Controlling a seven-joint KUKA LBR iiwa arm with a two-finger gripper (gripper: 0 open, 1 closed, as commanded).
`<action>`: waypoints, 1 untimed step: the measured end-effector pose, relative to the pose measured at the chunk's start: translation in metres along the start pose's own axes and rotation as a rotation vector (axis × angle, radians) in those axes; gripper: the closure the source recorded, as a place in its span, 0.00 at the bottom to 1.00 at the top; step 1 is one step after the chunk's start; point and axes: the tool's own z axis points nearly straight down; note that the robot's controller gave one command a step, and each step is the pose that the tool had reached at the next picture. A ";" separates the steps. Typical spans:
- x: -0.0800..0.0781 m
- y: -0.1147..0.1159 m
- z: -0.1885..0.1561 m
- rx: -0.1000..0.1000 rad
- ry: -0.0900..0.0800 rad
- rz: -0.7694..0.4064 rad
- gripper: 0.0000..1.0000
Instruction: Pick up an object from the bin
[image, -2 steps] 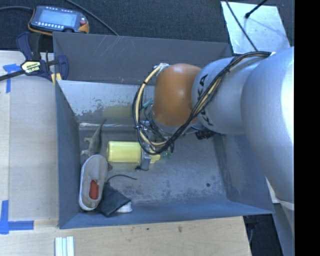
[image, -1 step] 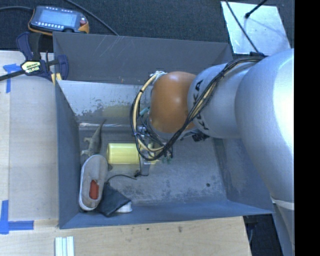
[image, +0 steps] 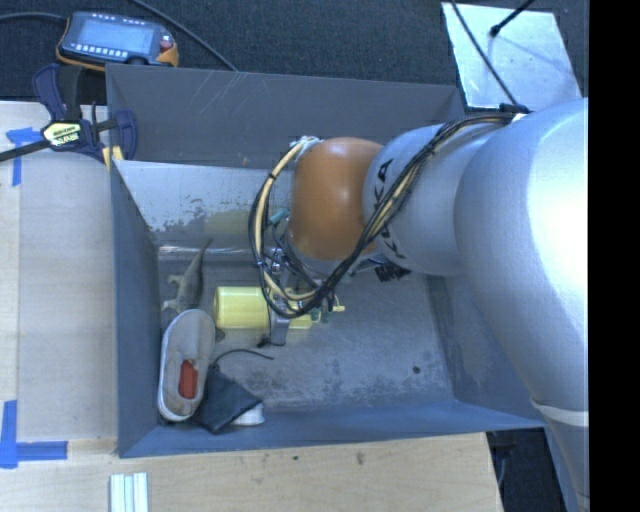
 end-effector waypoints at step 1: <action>0.006 -0.013 -0.001 0.001 0.003 -0.051 0.00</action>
Offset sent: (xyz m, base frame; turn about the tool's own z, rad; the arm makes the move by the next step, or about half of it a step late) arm 0.0000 0.0000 0.0000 0.0000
